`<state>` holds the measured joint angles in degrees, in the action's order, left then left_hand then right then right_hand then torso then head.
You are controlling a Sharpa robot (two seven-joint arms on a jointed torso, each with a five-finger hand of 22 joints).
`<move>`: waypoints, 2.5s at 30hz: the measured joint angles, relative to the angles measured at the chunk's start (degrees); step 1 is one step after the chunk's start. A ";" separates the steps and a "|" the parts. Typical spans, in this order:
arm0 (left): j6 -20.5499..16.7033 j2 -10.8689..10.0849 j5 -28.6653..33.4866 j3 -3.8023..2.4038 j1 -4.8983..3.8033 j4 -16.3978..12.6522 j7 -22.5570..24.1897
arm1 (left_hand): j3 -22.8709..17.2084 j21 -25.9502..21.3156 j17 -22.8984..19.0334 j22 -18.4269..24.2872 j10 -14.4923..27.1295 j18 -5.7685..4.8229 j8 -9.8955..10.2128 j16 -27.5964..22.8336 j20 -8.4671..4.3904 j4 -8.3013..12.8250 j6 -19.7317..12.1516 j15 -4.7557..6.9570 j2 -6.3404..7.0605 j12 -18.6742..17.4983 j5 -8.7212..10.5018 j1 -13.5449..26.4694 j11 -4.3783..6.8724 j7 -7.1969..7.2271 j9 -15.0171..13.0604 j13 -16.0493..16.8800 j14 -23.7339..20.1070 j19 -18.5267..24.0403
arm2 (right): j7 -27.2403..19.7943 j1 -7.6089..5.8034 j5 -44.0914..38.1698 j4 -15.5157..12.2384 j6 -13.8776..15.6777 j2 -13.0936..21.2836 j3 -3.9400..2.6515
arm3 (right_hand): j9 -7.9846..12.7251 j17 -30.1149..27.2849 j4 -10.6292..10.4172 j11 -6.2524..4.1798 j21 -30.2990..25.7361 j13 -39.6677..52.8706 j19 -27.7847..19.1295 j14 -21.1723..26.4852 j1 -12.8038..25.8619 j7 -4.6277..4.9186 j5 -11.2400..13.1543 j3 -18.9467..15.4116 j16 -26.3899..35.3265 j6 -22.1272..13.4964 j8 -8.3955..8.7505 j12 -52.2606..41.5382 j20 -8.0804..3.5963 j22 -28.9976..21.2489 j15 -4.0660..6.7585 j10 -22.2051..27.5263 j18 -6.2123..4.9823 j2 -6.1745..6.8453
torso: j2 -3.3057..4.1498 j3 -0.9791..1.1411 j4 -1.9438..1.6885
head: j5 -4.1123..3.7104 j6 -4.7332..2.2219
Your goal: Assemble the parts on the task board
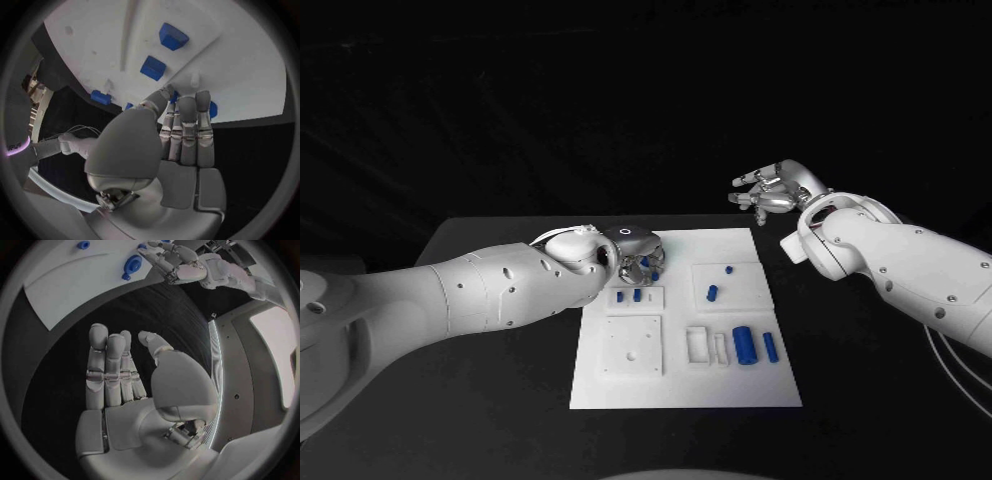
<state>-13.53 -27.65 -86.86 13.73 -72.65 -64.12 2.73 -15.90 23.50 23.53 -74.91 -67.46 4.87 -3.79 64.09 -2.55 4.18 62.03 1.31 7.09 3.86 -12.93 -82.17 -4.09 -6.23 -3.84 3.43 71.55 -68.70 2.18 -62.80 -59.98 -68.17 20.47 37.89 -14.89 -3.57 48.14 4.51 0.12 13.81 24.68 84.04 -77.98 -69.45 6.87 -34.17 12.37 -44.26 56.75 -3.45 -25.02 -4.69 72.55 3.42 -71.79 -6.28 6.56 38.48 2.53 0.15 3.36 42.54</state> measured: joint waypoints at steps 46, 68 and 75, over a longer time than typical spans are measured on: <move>-4.15 -1.70 1.35 -0.25 0.34 -1.17 0.67 | -5.27 5.32 1.06 0.00 -9.07 -0.01 0.51 1.54 -1.15 3.22 8.68 1.67 -4.31 -0.58 1.12 0.53 2.25 1.34 -0.15 -0.06 4.35 0.10 | 0.01 0.09 0.02 0.47 -0.02 -0.49 0.00 | 0.01 -0.11 0.16 0.00 -0.36 0.01 0.00 0.06 0.00 0.05 0.00 0.16 0.00 -0.02 0.00 0.00 0.01 -0.23 0.06 0.00 0.14 0.00 | -0.08 -0.05 0.01 | 0.52 -0.10; -4.36 -10.33 5.20 -2.98 0.34 -8.54 0.65 | -5.12 5.32 0.90 0.01 -9.49 0.49 0.29 -0.22 -1.46 3.07 8.79 1.67 -4.30 -0.23 1.12 0.52 2.16 1.22 -0.16 0.16 4.52 0.41 | 0.01 0.26 0.02 0.50 -0.02 0.26 0.00 | 0.01 -0.18 0.16 0.00 -0.69 0.02 0.00 0.03 0.00 0.04 0.00 0.16 0.00 -0.04 0.00 0.00 0.01 -0.47 0.03 0.00 0.23 0.00 | -0.09 -0.10 -0.08 | 0.53 0.20; -3.36 -11.24 5.59 -3.01 0.34 -8.88 0.47 | -4.96 5.32 0.90 -0.04 -9.49 0.52 0.29 -0.25 -1.45 3.23 8.79 1.67 -4.30 -0.23 1.12 0.52 2.16 1.23 -0.15 0.16 4.52 0.41 | 0.01 0.32 0.02 0.51 -0.02 0.37 0.00 | 0.01 -0.18 0.16 0.00 -0.69 0.01 0.00 -0.03 0.00 0.03 0.00 0.16 0.00 -0.05 0.00 0.00 0.01 -0.46 -0.03 0.00 0.48 0.00 | -0.09 -0.10 -0.11 | 0.69 0.28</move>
<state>-16.89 -38.89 -81.27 10.71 -72.30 -72.99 3.19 -20.86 28.82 24.43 -74.95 -76.95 5.39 -3.49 63.84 -4.00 7.41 70.82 2.98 2.79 3.63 -11.81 -81.65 -1.93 -5.00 -3.99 3.59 76.07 -68.29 2.19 -62.48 -59.96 -67.66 20.45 38.26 -14.89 -3.56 47.95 4.67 0.12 13.12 24.70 84.04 -78.01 -69.45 6.90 -34.17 12.52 -44.26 56.71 -3.45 -25.02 -4.68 72.09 3.39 -71.79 -5.80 6.56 38.39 2.42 0.04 4.04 42.82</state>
